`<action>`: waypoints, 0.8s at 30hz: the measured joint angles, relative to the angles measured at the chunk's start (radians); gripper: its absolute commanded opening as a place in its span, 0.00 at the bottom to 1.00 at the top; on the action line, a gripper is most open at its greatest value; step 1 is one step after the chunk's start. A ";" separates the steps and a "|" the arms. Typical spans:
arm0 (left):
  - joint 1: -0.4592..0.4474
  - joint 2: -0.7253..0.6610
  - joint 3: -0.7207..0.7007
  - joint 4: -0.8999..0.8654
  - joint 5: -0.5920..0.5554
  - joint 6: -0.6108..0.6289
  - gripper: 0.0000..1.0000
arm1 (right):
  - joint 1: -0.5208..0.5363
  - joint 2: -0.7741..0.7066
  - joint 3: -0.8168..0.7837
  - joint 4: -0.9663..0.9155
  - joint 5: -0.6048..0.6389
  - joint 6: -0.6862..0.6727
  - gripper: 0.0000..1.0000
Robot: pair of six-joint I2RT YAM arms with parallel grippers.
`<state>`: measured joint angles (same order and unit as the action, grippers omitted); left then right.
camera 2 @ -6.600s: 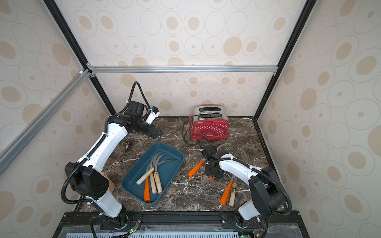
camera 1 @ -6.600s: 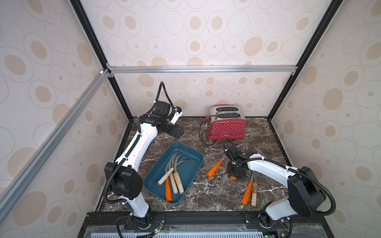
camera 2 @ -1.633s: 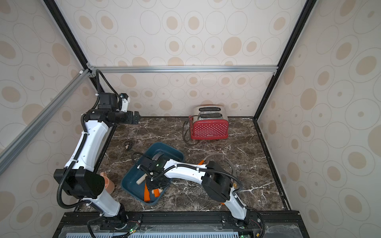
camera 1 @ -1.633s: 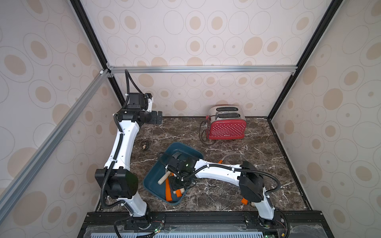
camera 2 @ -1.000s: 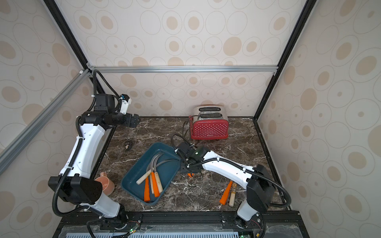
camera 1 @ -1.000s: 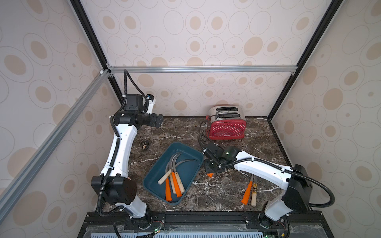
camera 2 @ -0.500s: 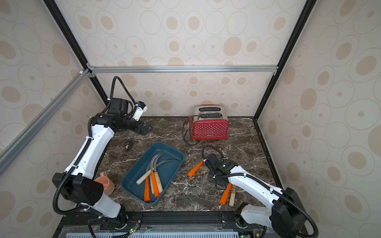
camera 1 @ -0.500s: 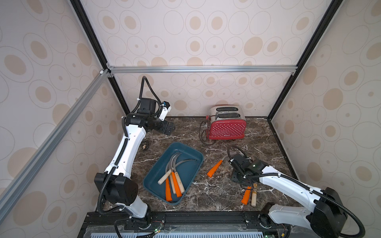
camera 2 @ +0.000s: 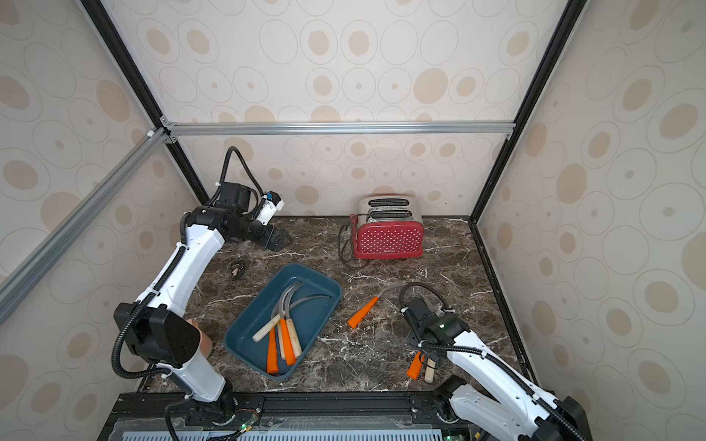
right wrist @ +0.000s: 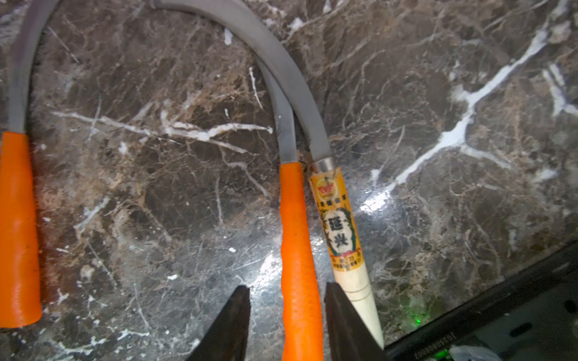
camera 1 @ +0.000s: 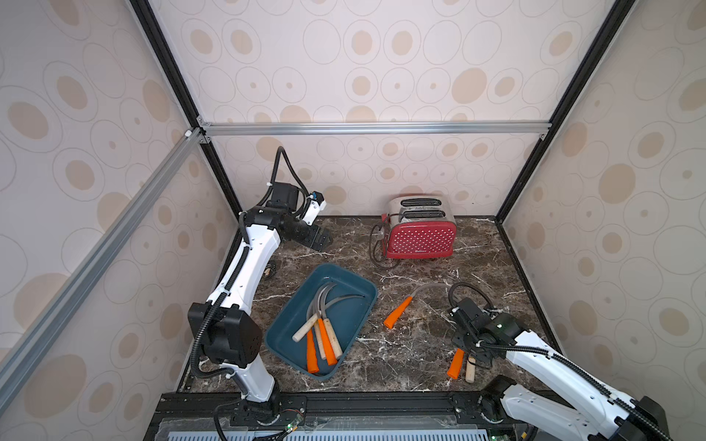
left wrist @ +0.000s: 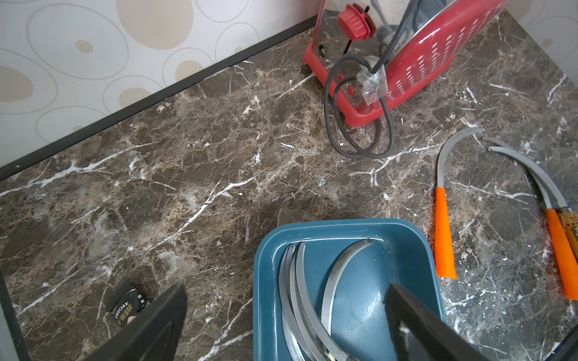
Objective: Put small sickles into storage boxes
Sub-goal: Pick up the sickle at the center of the board.
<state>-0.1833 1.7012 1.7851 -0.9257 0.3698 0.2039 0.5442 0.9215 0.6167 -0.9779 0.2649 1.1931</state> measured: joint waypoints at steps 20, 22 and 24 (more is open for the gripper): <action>-0.032 0.018 0.000 0.008 0.002 0.006 0.99 | -0.161 0.005 -0.104 0.017 -0.061 -0.014 0.44; -0.032 0.018 0.000 0.010 0.003 0.006 0.99 | -0.169 0.011 -0.107 0.019 -0.067 -0.021 0.44; -0.033 0.018 0.000 0.012 0.003 0.006 0.99 | -0.173 0.016 -0.107 0.023 -0.070 -0.028 0.44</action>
<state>-0.2161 1.7195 1.7847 -0.9134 0.3729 0.2096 0.3714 0.9375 0.5095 -0.9550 0.1947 1.1648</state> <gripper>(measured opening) 0.992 0.436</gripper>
